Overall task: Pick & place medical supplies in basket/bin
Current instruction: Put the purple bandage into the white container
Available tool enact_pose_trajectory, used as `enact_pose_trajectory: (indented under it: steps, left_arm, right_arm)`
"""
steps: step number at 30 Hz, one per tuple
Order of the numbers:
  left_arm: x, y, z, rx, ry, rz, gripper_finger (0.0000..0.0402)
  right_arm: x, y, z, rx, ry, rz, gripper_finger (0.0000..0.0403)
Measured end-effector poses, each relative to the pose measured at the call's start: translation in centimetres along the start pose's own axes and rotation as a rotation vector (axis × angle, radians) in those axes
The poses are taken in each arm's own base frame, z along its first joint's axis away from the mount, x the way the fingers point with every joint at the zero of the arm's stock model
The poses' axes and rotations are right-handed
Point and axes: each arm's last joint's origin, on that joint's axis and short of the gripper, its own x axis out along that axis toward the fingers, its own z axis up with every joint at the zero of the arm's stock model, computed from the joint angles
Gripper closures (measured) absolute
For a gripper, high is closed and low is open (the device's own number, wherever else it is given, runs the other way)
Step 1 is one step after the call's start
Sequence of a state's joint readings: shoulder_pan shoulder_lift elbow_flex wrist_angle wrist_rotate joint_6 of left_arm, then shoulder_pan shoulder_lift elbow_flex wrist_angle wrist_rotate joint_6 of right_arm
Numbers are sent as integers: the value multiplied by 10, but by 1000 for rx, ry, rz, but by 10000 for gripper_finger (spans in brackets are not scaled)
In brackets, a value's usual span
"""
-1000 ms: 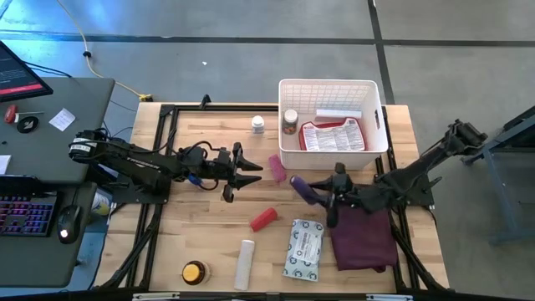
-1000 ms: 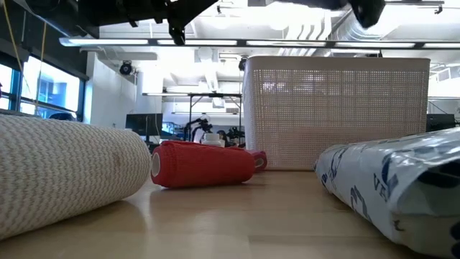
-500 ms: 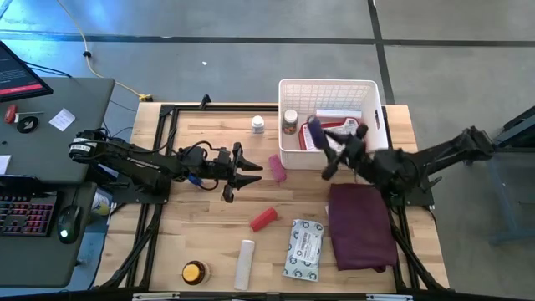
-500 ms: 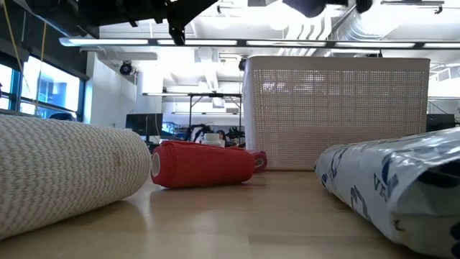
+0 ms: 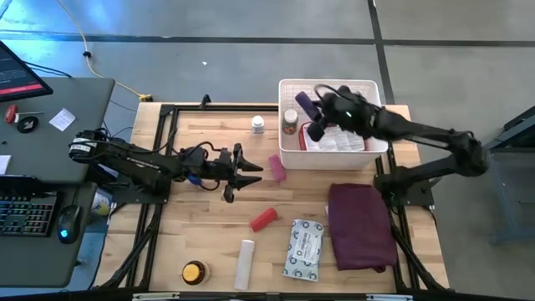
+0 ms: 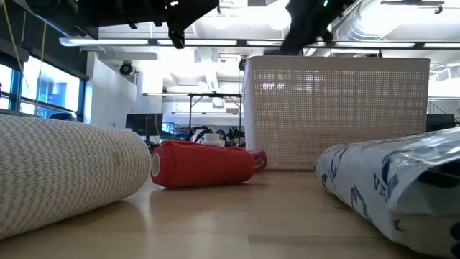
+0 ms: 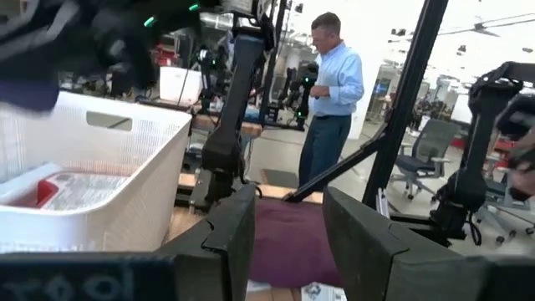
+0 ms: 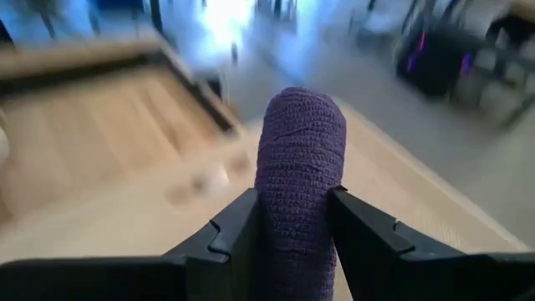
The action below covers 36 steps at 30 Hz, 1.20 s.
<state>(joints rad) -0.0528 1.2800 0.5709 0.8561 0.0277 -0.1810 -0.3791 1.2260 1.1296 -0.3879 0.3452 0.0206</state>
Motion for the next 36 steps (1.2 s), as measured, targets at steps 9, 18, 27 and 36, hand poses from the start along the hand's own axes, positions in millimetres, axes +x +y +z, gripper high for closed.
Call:
enact_pose_trajectory:
  steps: [9, 18, 27, 36]
  left_arm:
    - [0, 2, 1, 20, -22, 83, 225]
    - [0, 1, 2, 19, -21, 30, 225]
    - [0, -2, 2, -22, -16, -47, 225]
    - [0, -1, -2, -1, 29, -45, 225]
  right_arm:
    - [51, -37, -14, 6, 183, 2, 270]
    - [66, -66, -20, 11, 204, 1, 270]
    - [67, -74, -21, 35, 206, 23, 270]
    - [66, -72, -23, -6, 219, 80, 270]
